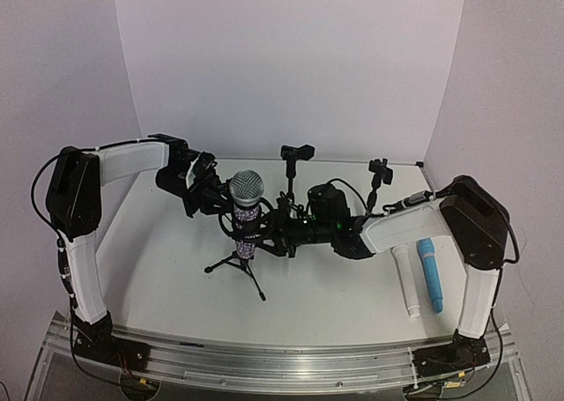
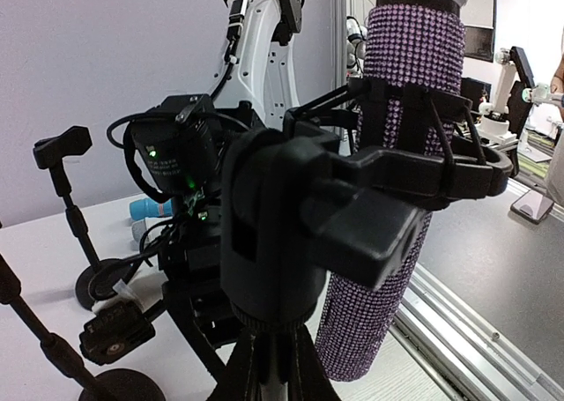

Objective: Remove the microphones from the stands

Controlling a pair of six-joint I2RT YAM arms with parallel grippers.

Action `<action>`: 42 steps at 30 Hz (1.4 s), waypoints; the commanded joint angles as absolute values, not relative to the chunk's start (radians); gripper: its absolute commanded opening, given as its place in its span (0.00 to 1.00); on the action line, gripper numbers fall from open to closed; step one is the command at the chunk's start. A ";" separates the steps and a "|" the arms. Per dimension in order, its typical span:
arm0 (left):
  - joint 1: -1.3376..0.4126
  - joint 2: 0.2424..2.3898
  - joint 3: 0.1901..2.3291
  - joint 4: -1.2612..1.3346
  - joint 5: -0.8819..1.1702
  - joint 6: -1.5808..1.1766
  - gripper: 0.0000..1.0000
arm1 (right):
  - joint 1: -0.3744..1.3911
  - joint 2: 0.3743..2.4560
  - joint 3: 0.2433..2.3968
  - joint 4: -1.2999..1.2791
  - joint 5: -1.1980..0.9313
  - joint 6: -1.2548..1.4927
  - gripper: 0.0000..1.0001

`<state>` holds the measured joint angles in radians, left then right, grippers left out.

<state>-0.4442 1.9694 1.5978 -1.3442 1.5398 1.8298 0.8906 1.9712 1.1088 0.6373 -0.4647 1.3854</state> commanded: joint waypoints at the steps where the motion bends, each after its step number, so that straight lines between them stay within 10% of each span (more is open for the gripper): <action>1: -0.431 1.966 1.614 -1.425 1.505 1.868 0.00 | 0.886 2.006 1.149 0.718 -0.512 1.464 0.35; 15: -0.433 1.934 1.588 -1.127 1.487 1.512 0.00 | 0.885 2.044 1.206 0.719 -0.608 1.503 0.00; 22: -0.431 1.789 1.386 -0.604 1.401 1.037 0.00 | 0.884 2.042 1.210 0.714 -0.605 1.468 0.00; 42: -0.435 1.720 1.242 -0.158 1.286 0.579 0.00 | 0.924 1.955 1.181 0.477 -0.574 0.457 0.00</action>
<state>-0.4429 1.7468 1.2760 -0.2797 1.4303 0.7403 0.8643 1.9832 1.1839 0.5374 -0.5049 0.7384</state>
